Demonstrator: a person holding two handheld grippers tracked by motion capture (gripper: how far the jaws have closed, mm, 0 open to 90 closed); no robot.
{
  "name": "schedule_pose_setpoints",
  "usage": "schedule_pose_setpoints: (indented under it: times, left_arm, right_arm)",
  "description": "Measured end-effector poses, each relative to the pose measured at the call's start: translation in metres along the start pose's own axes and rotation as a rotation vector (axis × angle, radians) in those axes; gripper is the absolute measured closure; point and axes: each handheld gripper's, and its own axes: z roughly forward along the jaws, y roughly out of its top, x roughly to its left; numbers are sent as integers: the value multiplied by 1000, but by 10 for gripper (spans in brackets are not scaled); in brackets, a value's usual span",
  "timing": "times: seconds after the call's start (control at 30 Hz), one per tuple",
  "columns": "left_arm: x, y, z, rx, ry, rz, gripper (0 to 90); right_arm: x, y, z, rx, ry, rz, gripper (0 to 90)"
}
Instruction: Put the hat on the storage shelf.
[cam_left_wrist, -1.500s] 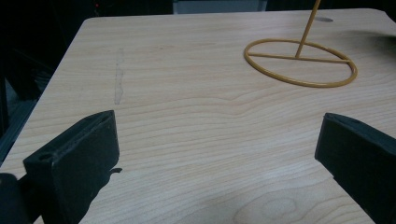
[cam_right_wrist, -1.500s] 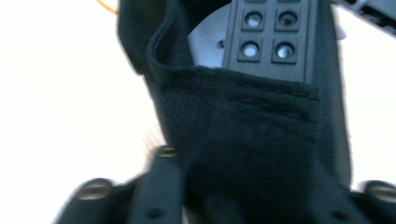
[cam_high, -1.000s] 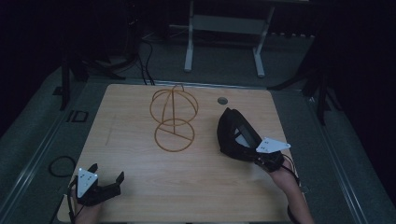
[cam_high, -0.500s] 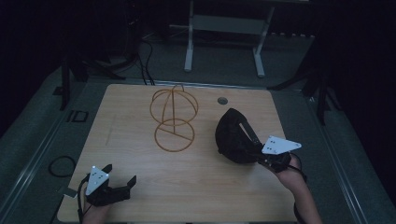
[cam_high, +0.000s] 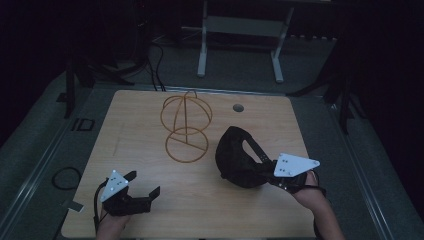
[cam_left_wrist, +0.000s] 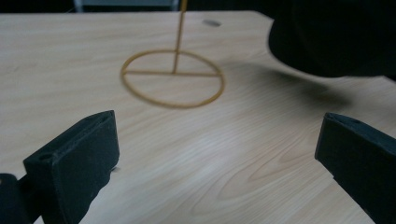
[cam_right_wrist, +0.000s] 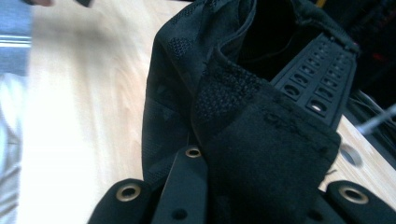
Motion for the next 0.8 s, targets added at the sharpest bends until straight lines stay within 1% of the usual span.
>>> schedule_pose_setpoints:
  times: [0.03,0.07,0.13,0.17,0.23,0.27,0.3,0.33,0.37,0.43,0.47,0.5,0.6,0.67,0.7,0.73,0.77,0.8]
  left_arm:
    - [-2,4,0,-8,1,5,4]
    - [-3,8,0,-13,-10,13,4]
    - [-7,17,0,-17,-13,38,4]
    - [-9,22,0,-23,-25,51,4]
    - [-14,31,0,-26,-32,92,4]
    - [-14,31,0,-26,-32,92,4]
    - [-19,39,1,-32,-48,120,4]
    - [-22,44,1,-33,-65,131,4]
    - [-30,53,3,-33,-78,168,4]
    - [-37,62,4,-30,-106,196,4]
    - [-37,62,4,-30,-106,196,4]
    - [-46,71,4,-26,-133,215,4]
    - [-59,82,3,-17,-171,231,4]
    - [-69,90,3,-8,-211,222,4]
    - [-69,90,3,-8,-211,222,4]
    - [-72,94,3,-5,-236,222,4]
    - [-80,99,5,4,-274,220,4]
    - [-83,102,6,3,-290,227,4]
  right_arm:
    - [2,3,0,-7,7,-10,897]
    - [4,6,-1,-11,13,-16,897]
    - [9,12,-1,-17,32,-34,897]
    - [10,14,-1,-18,40,-38,897]
    - [15,18,0,-21,57,-56,896]
    - [15,18,0,-21,57,-56,896]
    - [22,24,0,-27,78,-80,897]
    - [24,25,1,-28,87,-86,897]
    - [26,27,1,-28,93,-91,897]
    - [29,30,3,-32,104,-103,897]
    - [29,30,3,-32,104,-103,897]
    - [32,32,4,-34,116,-110,897]
    - [35,35,8,-31,129,-122,897]
    - [37,36,10,-27,137,-127,897]
    - [38,36,12,-22,140,-129,896]
    - [38,37,13,-19,143,-136,896]
    - [40,37,14,-17,149,-139,896]
    - [40,38,15,-15,150,-140,896]
